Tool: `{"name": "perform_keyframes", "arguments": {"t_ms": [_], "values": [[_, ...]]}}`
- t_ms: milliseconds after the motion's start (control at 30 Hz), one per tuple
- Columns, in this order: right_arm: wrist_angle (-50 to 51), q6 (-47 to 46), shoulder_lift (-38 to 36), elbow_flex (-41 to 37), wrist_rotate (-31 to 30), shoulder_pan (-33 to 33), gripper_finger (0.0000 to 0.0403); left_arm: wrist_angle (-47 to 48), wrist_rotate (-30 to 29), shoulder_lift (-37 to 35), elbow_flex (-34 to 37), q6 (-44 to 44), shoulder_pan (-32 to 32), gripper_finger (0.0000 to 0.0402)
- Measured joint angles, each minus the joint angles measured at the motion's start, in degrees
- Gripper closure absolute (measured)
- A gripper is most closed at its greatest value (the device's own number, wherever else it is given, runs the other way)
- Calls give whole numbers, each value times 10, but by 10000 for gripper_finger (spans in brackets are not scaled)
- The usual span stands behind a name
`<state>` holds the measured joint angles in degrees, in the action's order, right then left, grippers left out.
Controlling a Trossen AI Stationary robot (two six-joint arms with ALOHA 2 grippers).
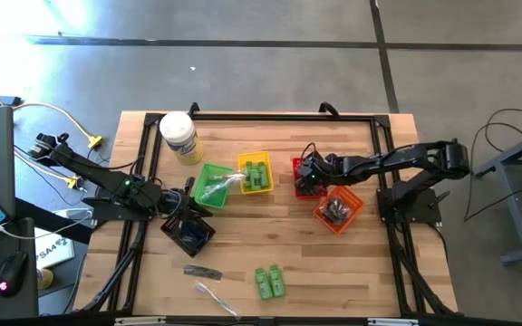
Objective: Pick & Place Travel size toiletries
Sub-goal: Put the top black comb into the red basket, then put the left green shampoo into yellow basket
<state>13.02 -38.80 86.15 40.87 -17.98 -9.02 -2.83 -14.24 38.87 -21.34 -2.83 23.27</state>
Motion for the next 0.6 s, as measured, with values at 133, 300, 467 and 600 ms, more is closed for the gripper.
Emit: {"name": "perform_keyframes", "arguments": {"t_ms": [133, 300, 467, 600], "values": [[2, 35, -42, -1, 15, 2, 247, 0, 0, 0, 0, 0, 0, 402], [5, 119, -152, -1, 48, 18, 242, 0, 0, 0, 0, 0, 0, 402], [4, 262, -290, -8, 76, 67, 257, 0, 0, 0, 0, 0, 0, 402], [-3, 314, -396, -32, 94, 99, 280, -1, 0, 0, 0, 11, 0, 402]]}}
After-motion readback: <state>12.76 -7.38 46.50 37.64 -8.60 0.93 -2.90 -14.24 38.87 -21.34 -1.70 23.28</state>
